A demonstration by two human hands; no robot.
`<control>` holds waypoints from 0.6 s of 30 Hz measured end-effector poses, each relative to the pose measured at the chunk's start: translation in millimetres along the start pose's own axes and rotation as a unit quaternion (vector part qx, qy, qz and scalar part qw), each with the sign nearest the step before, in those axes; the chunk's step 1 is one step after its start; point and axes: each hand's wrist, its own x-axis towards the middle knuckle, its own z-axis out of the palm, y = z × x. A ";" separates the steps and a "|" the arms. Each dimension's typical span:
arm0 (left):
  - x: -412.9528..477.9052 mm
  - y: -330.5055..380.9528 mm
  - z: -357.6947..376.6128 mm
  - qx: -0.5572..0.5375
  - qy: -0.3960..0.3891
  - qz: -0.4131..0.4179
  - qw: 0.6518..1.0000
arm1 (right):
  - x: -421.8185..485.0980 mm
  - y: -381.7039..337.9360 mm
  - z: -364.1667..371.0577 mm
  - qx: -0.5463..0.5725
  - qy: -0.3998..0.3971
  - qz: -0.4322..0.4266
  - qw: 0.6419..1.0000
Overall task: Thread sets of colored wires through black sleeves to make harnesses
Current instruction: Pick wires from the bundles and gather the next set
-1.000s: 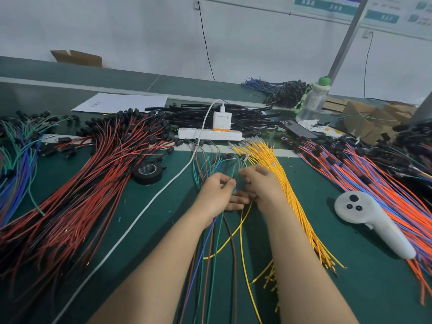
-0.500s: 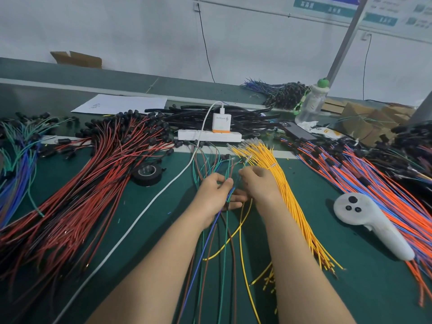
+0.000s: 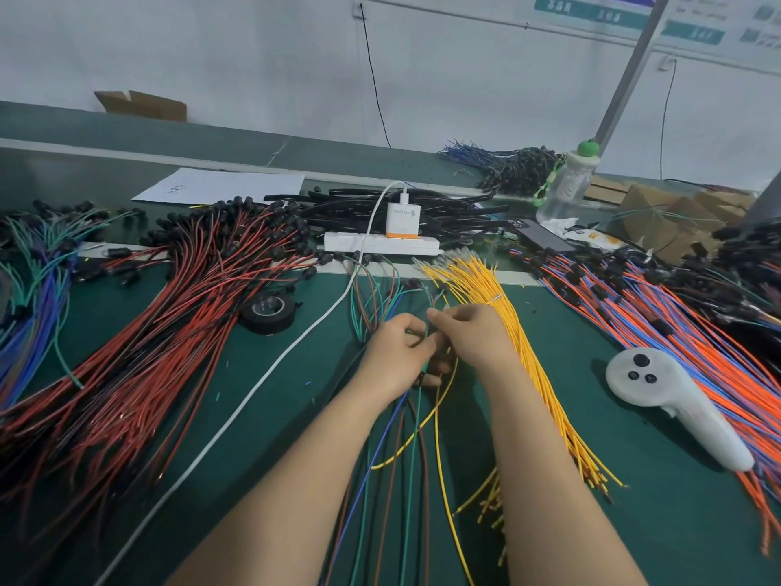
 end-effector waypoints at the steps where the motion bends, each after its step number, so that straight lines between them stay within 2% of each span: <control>1: 0.2 -0.4 -1.4 -0.011 0.000 0.000 1.000 | 0.0 0.2 -1.9 0.008 0.000 0.005 1.000; 7: 3.6 -2.4 -4.7 -0.069 0.035 -0.013 0.997 | -2.3 0.9 -2.9 0.159 -0.017 0.023 0.987; 11: 6.1 -2.6 -7.2 -0.045 0.042 -0.016 0.998 | -0.1 1.4 -1.9 0.224 -0.038 0.007 0.974; 14: 7.3 -1.3 -10.3 -0.059 0.013 -0.038 0.997 | 1.0 1.6 1.1 0.223 -0.035 -0.005 0.974; 18: 6.3 -0.9 -8.8 -0.033 -0.014 -0.035 0.999 | 6.3 5.2 2.7 0.144 0.055 -0.002 0.988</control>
